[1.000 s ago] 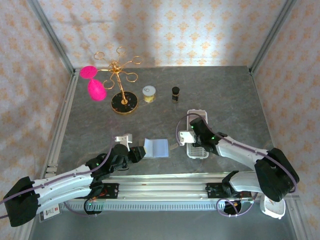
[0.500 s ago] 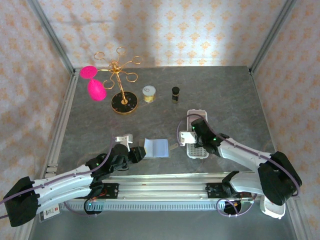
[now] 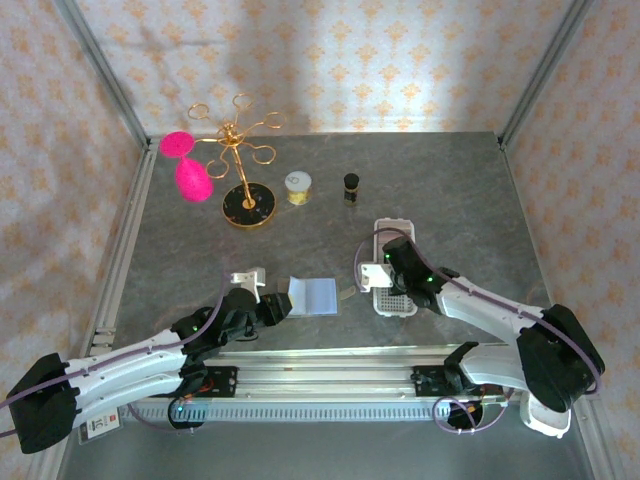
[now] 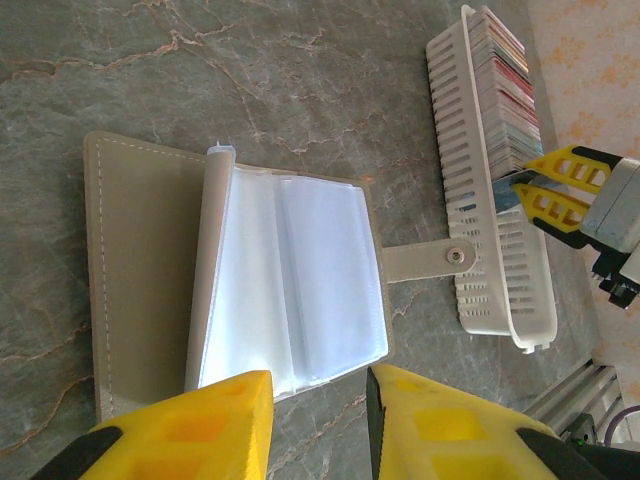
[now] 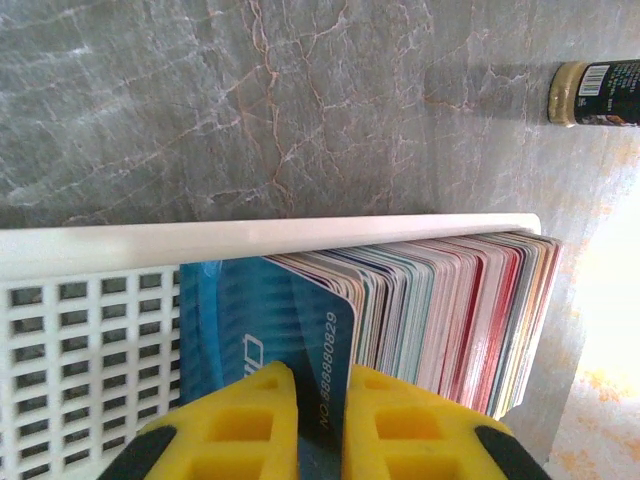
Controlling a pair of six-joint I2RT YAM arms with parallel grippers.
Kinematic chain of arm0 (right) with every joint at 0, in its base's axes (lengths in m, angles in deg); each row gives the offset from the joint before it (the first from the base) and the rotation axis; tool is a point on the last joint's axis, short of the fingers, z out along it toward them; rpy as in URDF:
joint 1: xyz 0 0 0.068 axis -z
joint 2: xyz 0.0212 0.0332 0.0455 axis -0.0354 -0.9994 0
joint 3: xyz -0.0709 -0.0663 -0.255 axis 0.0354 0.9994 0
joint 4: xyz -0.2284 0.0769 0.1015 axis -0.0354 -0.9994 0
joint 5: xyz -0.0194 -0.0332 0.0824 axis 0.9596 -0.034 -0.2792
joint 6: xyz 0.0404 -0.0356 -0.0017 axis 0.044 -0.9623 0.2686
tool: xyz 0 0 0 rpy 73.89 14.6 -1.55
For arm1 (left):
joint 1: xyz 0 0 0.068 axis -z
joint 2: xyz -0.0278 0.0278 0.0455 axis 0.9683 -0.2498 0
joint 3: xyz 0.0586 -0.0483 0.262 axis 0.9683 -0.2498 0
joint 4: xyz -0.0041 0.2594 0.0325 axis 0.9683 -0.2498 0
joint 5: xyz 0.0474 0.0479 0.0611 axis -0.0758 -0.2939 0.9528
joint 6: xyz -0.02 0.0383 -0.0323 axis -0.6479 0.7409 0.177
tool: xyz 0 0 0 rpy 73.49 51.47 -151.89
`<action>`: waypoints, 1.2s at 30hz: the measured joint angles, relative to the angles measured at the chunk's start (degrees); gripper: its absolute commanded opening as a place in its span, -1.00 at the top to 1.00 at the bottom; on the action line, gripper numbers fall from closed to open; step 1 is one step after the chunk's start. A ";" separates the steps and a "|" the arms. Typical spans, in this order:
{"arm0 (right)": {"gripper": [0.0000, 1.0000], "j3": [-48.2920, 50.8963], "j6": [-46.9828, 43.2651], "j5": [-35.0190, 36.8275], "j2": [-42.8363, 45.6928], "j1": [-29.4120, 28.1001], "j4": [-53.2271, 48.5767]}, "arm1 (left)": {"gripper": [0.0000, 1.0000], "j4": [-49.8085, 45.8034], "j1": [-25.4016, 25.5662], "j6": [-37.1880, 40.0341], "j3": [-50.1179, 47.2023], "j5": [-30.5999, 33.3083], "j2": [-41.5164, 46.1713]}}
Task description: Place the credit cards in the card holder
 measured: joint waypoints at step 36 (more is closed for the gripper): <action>1.00 -0.02 2.84 -1.68 11.54 -0.02 -9.75 | 0.20 -6.23 0.00 3.34 6.95 2.54 -3.34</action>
